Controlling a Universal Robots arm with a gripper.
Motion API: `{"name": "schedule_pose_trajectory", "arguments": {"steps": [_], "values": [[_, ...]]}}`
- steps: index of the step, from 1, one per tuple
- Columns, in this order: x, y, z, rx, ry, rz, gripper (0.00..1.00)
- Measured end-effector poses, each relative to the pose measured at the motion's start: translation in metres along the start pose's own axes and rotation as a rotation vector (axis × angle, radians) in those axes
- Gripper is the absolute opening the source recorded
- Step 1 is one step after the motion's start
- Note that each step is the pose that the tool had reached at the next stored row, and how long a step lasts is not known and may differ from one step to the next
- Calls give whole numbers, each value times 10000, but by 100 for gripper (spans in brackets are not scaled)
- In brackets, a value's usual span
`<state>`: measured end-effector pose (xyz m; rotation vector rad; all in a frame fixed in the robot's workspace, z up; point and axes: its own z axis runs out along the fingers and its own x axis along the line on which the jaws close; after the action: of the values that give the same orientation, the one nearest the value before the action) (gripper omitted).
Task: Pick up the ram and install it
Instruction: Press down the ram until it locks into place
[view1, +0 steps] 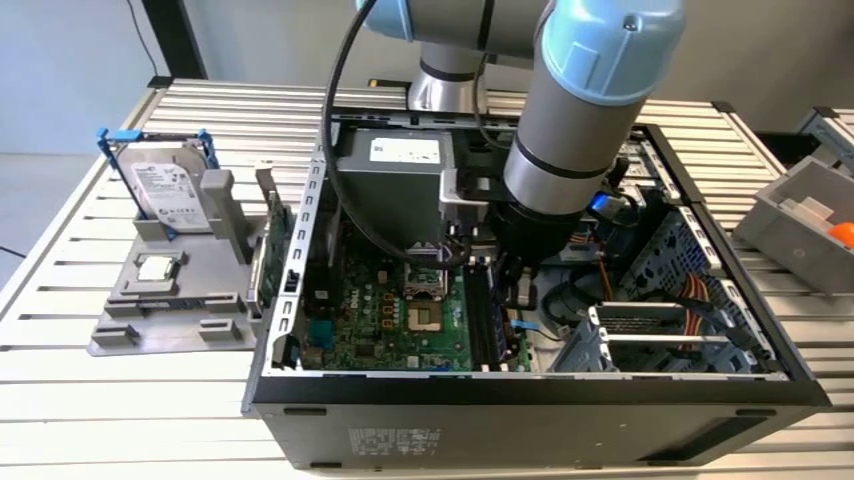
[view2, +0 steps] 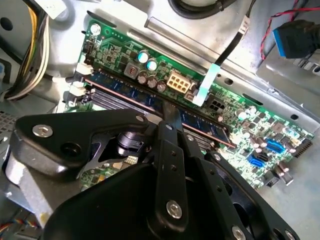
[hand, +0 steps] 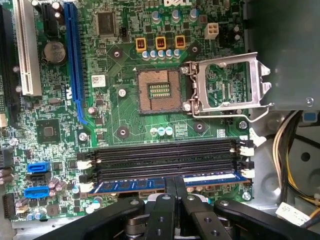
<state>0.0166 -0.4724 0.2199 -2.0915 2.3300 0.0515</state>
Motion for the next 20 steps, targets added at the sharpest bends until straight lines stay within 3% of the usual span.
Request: {"name": "schedule_pose_trajectory", "arguments": {"steps": [2, 4, 6, 9, 15, 20], "values": [[0, 1, 34, 0, 7, -12, 0], [-8, 1, 7, -6, 47, -15, 0], [-11, 2, -44, 6, -45, -16, 0], [-9, 5, -186, 2, -16, -16, 0], [-17, 10, -461, 2, -14, -17, 0], [-22, 13, -628, 0, -16, -17, 0]]}}
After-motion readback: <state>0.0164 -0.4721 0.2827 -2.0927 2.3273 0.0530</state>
